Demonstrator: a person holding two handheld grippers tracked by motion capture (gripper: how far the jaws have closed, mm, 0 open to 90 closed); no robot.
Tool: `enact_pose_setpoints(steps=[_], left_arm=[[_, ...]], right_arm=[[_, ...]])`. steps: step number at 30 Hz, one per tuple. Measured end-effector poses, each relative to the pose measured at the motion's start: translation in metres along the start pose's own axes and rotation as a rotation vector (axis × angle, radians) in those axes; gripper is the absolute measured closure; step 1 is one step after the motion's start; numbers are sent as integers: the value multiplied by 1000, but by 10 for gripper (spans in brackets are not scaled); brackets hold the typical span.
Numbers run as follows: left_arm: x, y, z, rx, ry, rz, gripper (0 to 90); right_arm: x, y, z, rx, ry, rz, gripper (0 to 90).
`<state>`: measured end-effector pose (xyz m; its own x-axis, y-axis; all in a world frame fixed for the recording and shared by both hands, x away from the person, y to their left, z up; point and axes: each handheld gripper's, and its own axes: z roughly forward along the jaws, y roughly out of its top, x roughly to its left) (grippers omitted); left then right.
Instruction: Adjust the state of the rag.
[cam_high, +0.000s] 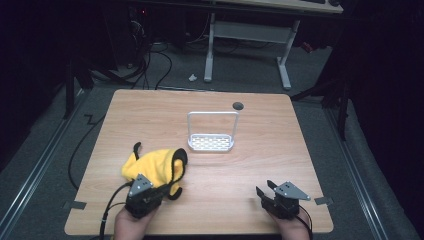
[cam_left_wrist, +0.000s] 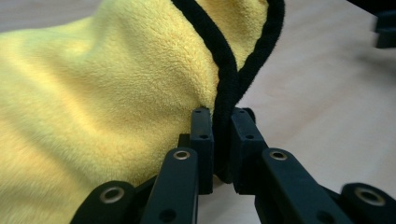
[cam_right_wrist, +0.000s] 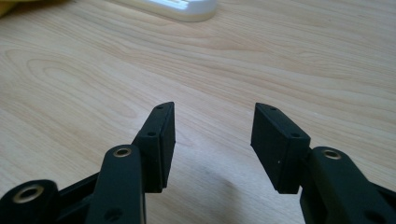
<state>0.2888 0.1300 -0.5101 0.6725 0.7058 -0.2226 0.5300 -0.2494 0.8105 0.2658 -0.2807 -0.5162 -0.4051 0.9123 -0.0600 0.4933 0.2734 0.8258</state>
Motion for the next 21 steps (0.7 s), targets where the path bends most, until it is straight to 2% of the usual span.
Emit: enact_pose_setpoints(steps=[2, 4, 7, 10, 13, 16, 17, 18, 19, 21], left_arm=[[-12, -1, 7, 8, -45, 12, 812], [-21, -2, 14, 13, -69, 33, 811], [-28, -1, 20, 11, -91, 42, 789], [-29, -1, 17, -1, -110, 56, 638], [-28, -4, 10, -3, -80, 93, 551], [-29, -9, 7, 8, -69, 102, 513], [-30, -10, 7, 10, -59, 113, 506], [-32, -10, 8, 12, -45, 128, 498], [-33, -10, 8, 15, -37, 137, 498], [-35, -10, 10, 13, -38, 146, 501]], right_arm=[[6, 1, 0, -2, 12, -15, 502], [13, 3, 1, -5, 22, -34, 501], [24, 6, 3, -7, 40, -50, 501], [39, 9, 6, -5, 74, -67, 496], [61, 14, 12, -2, 120, -105, 487], [89, 19, 18, 13, 187, -157, 482], [98, 21, 20, 16, 208, -175, 483], [116, 24, 24, 20, 239, -214, 484], [116, 24, 24, 20, 239, -214, 484], [131, 27, 29, 28, 274, -239, 489]])
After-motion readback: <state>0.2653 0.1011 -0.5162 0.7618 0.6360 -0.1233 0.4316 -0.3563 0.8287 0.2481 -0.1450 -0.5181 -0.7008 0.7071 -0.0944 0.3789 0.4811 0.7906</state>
